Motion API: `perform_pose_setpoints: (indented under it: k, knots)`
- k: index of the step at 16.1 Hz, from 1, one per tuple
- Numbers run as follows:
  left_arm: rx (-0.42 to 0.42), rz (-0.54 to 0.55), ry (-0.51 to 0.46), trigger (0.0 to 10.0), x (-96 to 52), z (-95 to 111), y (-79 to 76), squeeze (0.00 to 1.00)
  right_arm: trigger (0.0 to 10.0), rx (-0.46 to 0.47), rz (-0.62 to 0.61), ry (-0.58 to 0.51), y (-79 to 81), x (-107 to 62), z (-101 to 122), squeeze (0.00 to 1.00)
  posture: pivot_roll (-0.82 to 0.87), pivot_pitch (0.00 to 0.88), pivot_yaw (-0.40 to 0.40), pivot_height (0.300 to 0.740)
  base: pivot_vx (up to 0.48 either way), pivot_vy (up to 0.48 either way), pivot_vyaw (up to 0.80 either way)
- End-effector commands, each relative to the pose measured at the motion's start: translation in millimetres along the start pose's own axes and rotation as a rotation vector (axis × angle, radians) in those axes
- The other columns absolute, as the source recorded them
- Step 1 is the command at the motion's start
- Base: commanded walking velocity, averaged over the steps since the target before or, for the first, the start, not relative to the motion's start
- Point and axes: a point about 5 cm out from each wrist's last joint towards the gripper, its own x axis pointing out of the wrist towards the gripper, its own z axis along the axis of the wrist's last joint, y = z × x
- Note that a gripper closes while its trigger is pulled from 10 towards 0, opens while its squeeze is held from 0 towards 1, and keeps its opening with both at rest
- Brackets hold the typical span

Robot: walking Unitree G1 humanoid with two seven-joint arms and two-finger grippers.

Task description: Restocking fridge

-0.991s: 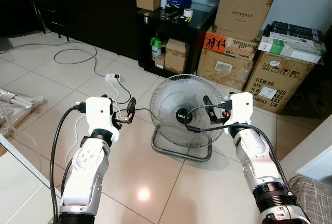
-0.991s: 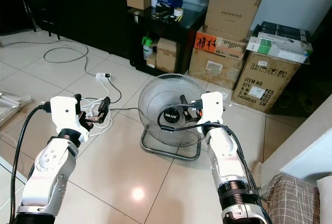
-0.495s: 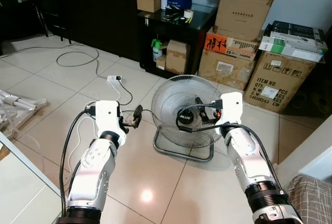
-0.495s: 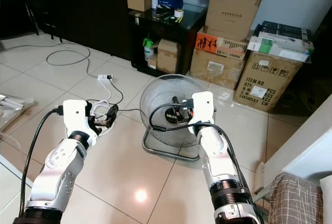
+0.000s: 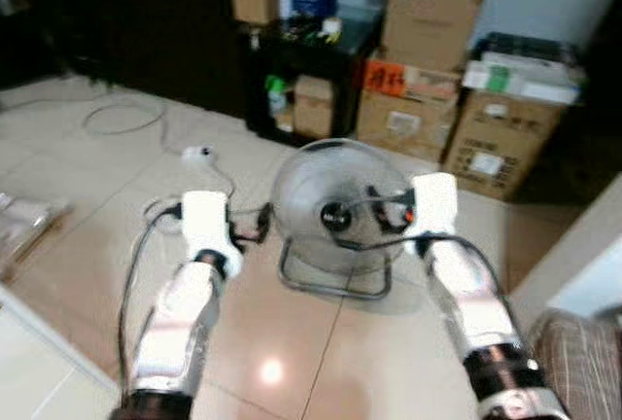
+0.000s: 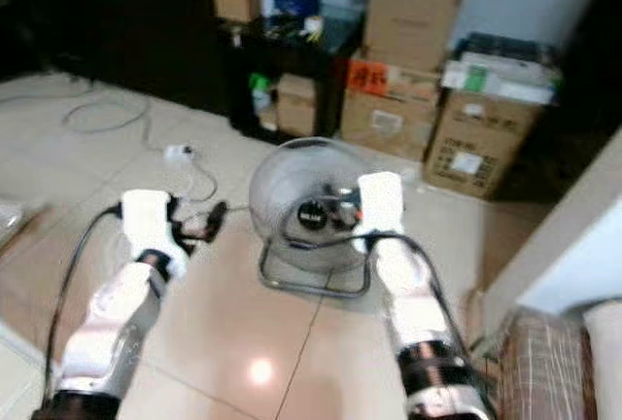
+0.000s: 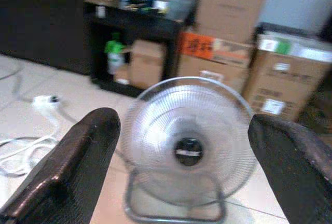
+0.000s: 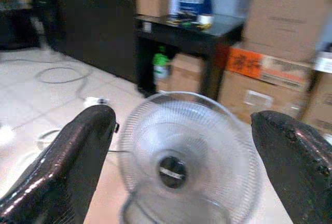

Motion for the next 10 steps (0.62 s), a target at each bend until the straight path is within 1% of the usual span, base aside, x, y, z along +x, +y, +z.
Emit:
perform_pose_setpoints:
  k: [1,5,7,9,10]
  knots:
    - [0.018,0.015,0.006,10.0,-0.8,0.1,5.5,0.00,10.0,0.009,0.009,-0.007,4.8,0.9,2.9,0.08,0.00,0.000,-0.008,0.740,0.000,0.000,-0.79]
    - [0.023,0.006,0.010,10.0,0.1,-1.0,4.3,0.00,10.0,-0.012,-0.001,-0.013,3.1,-1.0,2.7,0.12,0.00,0.000,-0.005,0.740,0.000,0.000,-0.77]
    - [0.040,0.002,0.002,10.0,0.5,-0.6,3.8,0.00,10.0,-0.020,-0.026,-0.052,-1.2,-2.6,6.0,0.14,0.00,0.000,-0.009,0.740,0.000,0.000,-0.76]
    - [0.038,-0.002,-0.007,10.0,0.6,-0.2,3.4,0.00,10.0,-0.008,-0.048,-0.061,-5.6,-3.4,6.5,0.15,0.00,0.000,-0.013,0.740,0.000,0.000,-0.75]
    - [0.034,-0.008,-0.022,10.0,1.0,0.9,2.4,0.00,10.0,-0.007,-0.057,-0.051,-8.6,-3.9,4.9,0.21,0.00,0.000,-0.016,0.740,0.000,0.000,-0.74]
